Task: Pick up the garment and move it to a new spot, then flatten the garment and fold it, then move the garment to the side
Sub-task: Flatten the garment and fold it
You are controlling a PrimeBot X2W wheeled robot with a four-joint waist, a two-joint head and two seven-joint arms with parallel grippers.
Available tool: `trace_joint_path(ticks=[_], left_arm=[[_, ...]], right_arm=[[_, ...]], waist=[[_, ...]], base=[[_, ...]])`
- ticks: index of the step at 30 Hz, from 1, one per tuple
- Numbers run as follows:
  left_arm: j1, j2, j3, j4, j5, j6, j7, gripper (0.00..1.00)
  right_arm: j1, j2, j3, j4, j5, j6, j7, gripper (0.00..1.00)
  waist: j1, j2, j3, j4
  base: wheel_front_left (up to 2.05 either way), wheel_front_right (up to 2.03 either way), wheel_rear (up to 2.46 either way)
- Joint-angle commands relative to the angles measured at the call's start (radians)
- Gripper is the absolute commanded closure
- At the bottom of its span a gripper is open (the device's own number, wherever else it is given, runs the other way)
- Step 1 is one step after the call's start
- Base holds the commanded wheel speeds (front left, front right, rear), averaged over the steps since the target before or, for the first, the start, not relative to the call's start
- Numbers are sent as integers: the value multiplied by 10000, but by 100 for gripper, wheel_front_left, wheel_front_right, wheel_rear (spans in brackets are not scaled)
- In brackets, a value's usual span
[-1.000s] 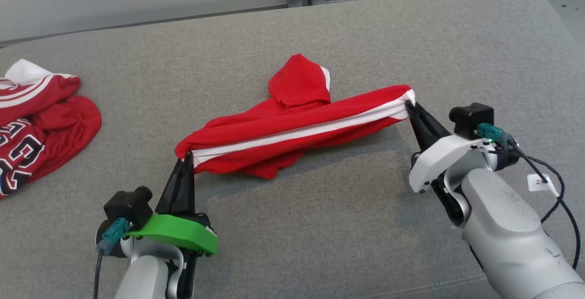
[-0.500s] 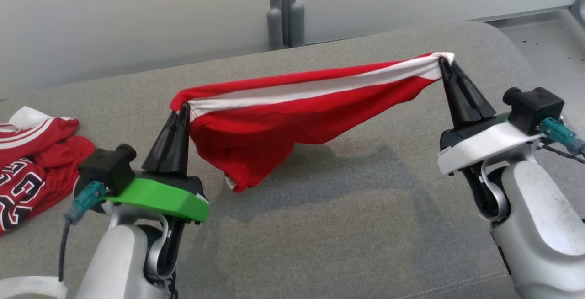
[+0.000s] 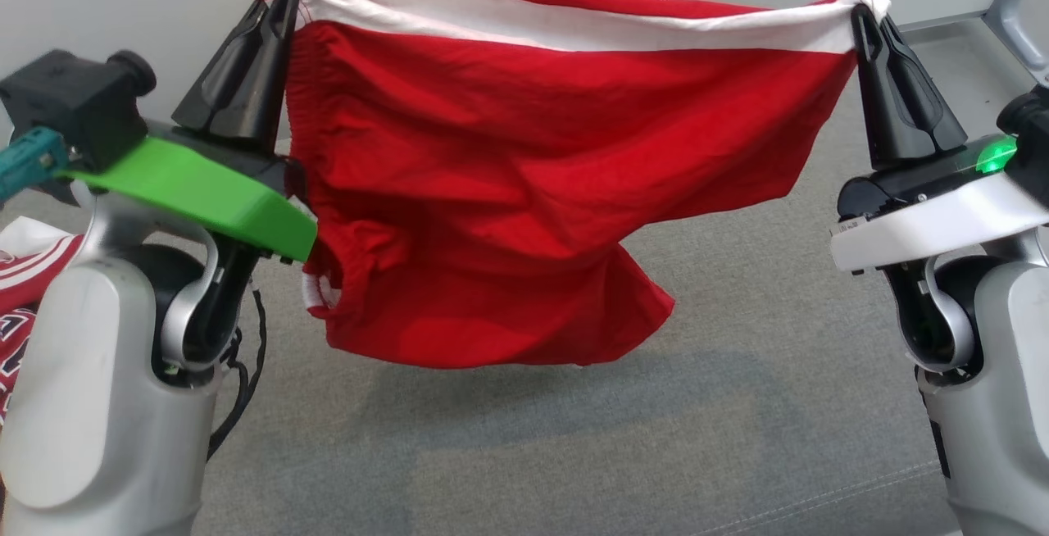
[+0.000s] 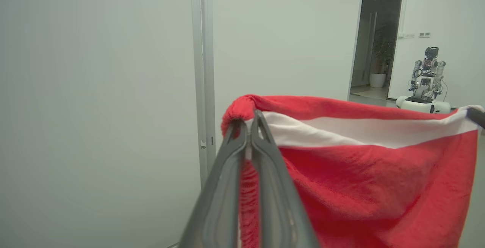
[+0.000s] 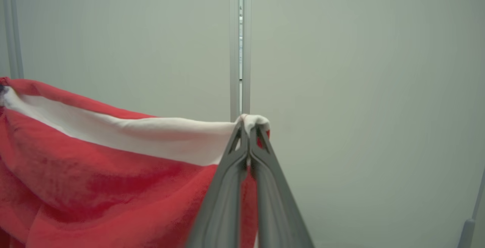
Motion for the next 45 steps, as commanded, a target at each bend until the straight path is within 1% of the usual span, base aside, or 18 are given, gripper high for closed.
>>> trace_joint_path(ticks=[1,3,5,9,10,12,15,18,21,23,27,29,31,37,40,41,45], left_arm=[[-146,50,-39,88,-75,-17,86,100],[-608,135,-121,517,-285,-47,430,100],[-1157,222,-214,1094,-427,-53,739,100],[-2685,414,-528,2513,-283,-100,1029,100],[-3664,521,-607,3297,-148,-102,936,100],[-4637,709,-725,4094,177,-105,717,100],[-6054,975,-908,5097,702,-117,13,100],[-7013,1266,-1309,5862,1027,-126,-864,100],[-7497,1791,-1829,6450,966,-119,-1600,100],[-7440,1989,-1973,6919,628,-119,-2054,100],[-6699,2192,-2457,7712,-12,-122,-2759,100],[-6341,2288,-2673,7883,-468,-121,-3123,100],[-5940,2339,-2822,7954,-905,-122,-3484,100],[-4831,2413,-3434,7352,-1997,-122,-4203,100],[-4154,2470,-3441,6784,-2452,-123,-4416,100],[-4154,2470,-3441,6784,-2452,-123,-4416,100],[-2749,2365,-3271,5801,-2823,-123,-4541,100]], right_arm=[[-114,18,6,-43,-33,1,62,100],[-310,139,96,46,163,1,275,100],[-706,125,220,323,255,1,424,100],[-2141,264,597,1413,311,2,324,100],[-3117,391,727,2183,160,1,99,100],[-4118,608,858,2972,-82,1,-270,100],[-5453,992,774,4087,-323,1,-1041,100],[-6246,1290,781,4979,-493,1,-1767,100],[-6457,1465,1043,5547,-474,1,-2114,100],[-6189,1505,1394,5869,-357,1,-2241,100],[-5490,1494,2030,6353,-168,-1,-2386,100],[-5026,1519,2329,6384,192,-1,-2422,100],[-4620,1507,2361,6131,366,-1,-2428,100],[-3348,1515,2039,5131,17,-1,-2412,100],[-2632,1509,1795,4488,-231,-1,-2411,100],[-2632,1509,1795,4488,-231,-1,-2411,100],[-1499,1400,1334,3682,-424,-1,-2412,100]], waist=[[0,1,99,-9],[0,1,314,-30],[0,1,670,-69],[0,1,1537,-292],[0,1,1986,-478],[0,1,2388,-722],[0,1,2967,-1085],[0,1,3508,-1372],[0,1,4079,-1591],[0,1,4371,-1629],[0,1,4689,-1566],[0,1,4705,-1484],[0,1,4653,-1380],[0,1,4269,-997],[0,1,3995,-816],[0,1,3995,-816],[0,1,3567,-556]], base=[[0,0,0],[0,0,0],[0,0,0],[0,0,0],[0,0,0],[0,0,0],[0,0,0],[0,0,0],[0,0,0],[0,0,0],[0,0,0],[0,0,0],[0,0,0],[0,0,0],[0,0,0],[0,0,0],[0,0,0]])
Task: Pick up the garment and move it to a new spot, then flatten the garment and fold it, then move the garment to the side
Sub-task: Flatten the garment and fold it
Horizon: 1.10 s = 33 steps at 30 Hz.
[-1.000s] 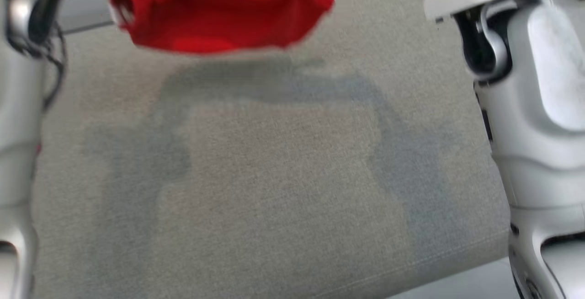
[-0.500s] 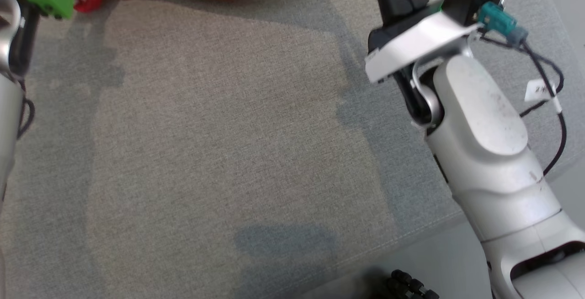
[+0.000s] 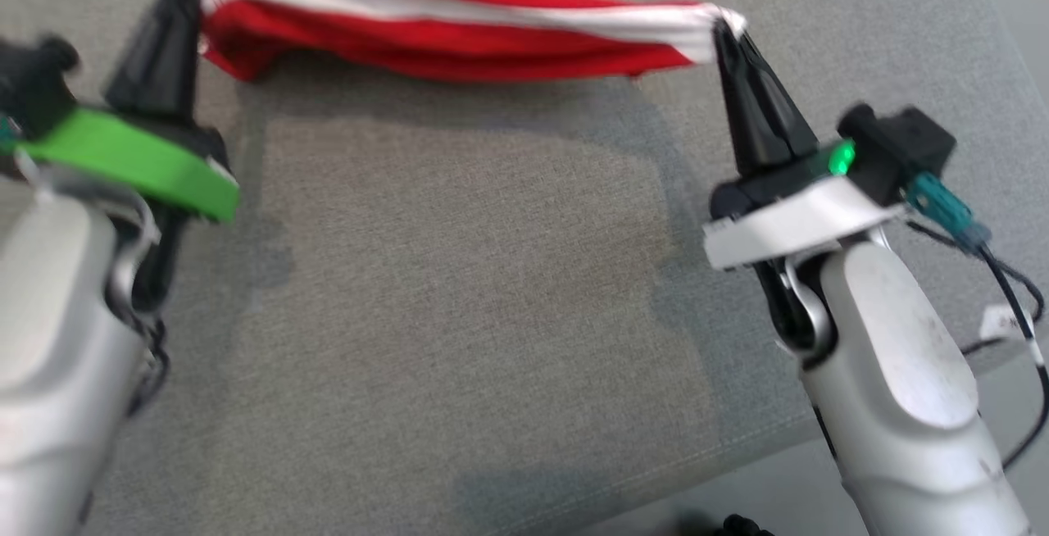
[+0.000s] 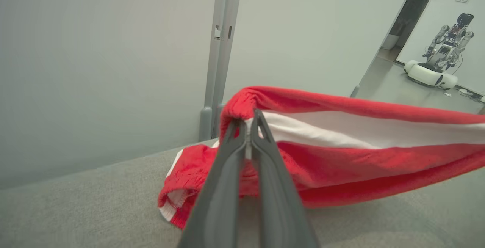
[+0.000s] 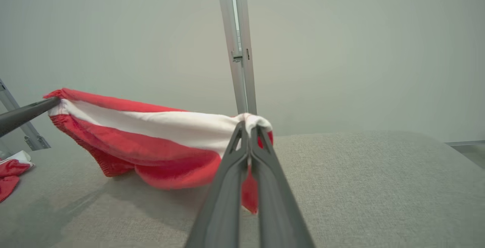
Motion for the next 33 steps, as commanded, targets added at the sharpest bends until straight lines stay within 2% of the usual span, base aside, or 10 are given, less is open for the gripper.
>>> trace_joint_path(ticks=[1,9,14,23,33], left_arm=[[553,-92,13,-217,-76,-14,-66,100],[4415,-616,975,-2507,262,607,-63,100],[6511,-1316,1521,-3264,644,874,-66,100],[8601,-2584,2363,-3492,1391,675,-67,100],[9577,-3247,3020,-3843,2029,411,-68,100]], right_arm=[[422,-127,-172,-175,-84,-3,-27,100],[3056,-200,-918,-1158,-319,-3,-28,100],[4460,-126,-1285,-1583,-354,-10,-28,100],[5997,-26,-1503,-2001,-476,-10,-27,100],[6671,10,-1559,-2579,-447,-10,281,100]], waist=[[0,-1,-450,380],[0,-1,-1363,747],[0,-1,-1882,779],[0,-1,-2749,614],[0,-1,-3111,542]], base=[[0,0,0],[0,0,0],[0,0,0],[0,0,0],[0,0,0]])
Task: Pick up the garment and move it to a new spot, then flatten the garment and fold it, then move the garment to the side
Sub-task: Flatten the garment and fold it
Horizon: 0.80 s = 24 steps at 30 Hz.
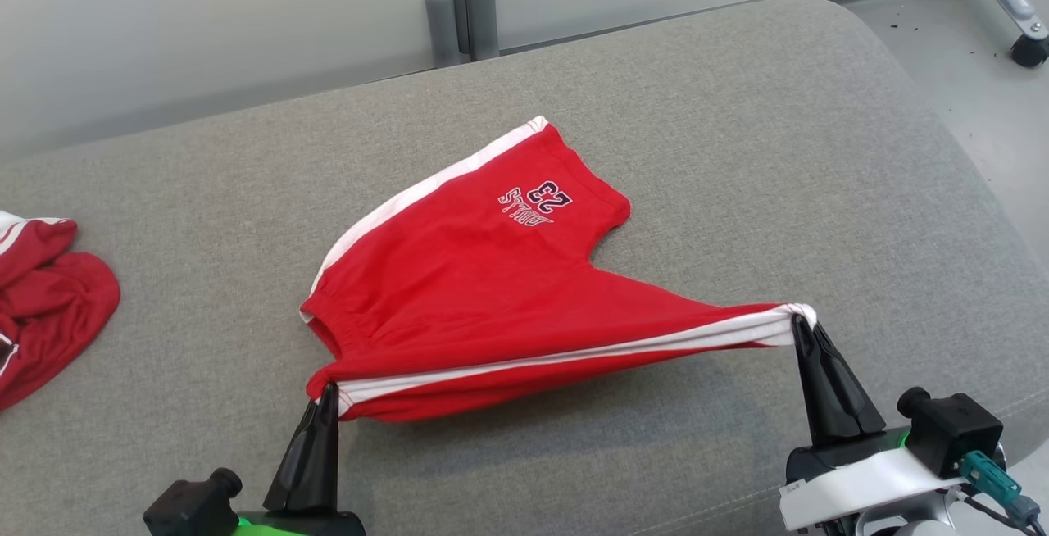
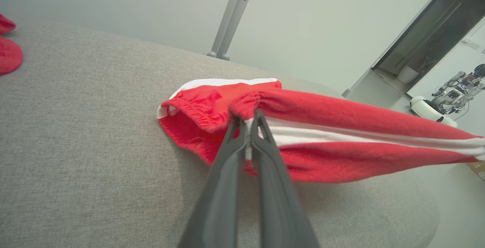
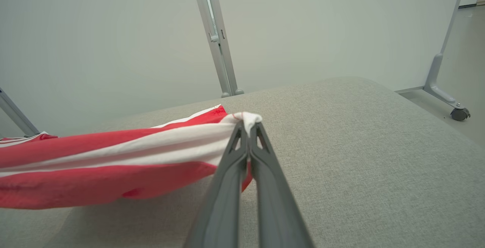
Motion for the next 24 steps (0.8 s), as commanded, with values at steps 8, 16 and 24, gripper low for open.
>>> trace_joint_path(ticks=[8,16,24], left_arm=[[529,-171,359,-555,384,-129,-28,100],[566,-249,373,-517,464,-246,-28,100],[-359,-546,-8,197,30,-347,-28,100]], right_arm=[[320,-33,-6,-544,16,-20,166,100],[295,-31,134,-736,-60,-20,348,100],[-449,-31,-204,157,-210,-19,84,100]], waist=[[1,2,-4,-45],[1,2,165,-7],[1,2,528,168]], base=[[0,0,0],[0,0,0],[0,0,0]])
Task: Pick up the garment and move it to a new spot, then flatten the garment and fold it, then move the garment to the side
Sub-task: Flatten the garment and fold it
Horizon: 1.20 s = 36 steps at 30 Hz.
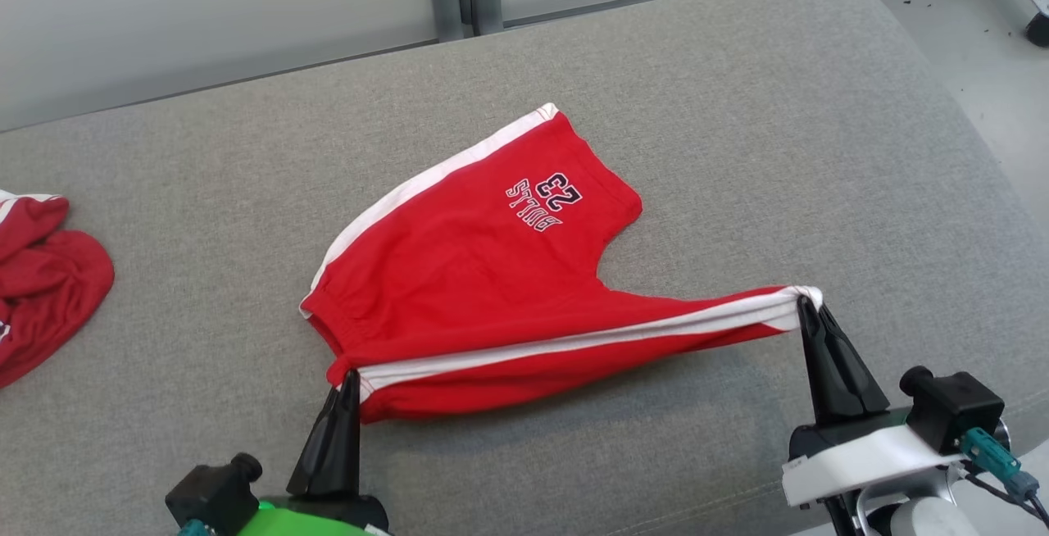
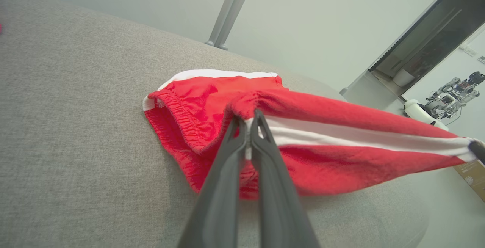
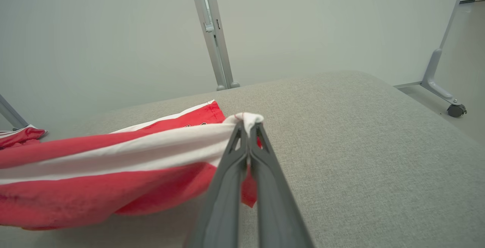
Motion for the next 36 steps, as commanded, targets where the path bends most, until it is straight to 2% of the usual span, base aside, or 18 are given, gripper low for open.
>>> trace_joint_path(ticks=[1,8,16,23,36], left_arm=[[-387,-81,21,159,-147,-38,-28,100],[-1875,-310,-18,1229,-318,-2,-27,100],[-3746,-447,-283,2543,-319,155,-27,100],[-5128,-491,-483,3374,-542,433,-27,100],[-6230,-489,-1182,3966,-1402,927,-27,100]], right_arm=[[-318,-30,-56,191,-87,-17,-95,100],[-2010,-111,-84,1340,-408,-17,-4,100],[-4548,-862,288,3122,-424,-17,264,100],[-6681,-1435,1114,4889,-18,-17,403,100],[-9457,-1781,2573,8315,683,-17,183,100]], waist=[[1,0,173,116],[1,0,779,539],[1,0,1672,1312],[1,0,2332,1824],[1,0,2873,2401]], base=[[0,0,0],[0,0,0],[0,0,0],[0,0,0],[0,0,0]])
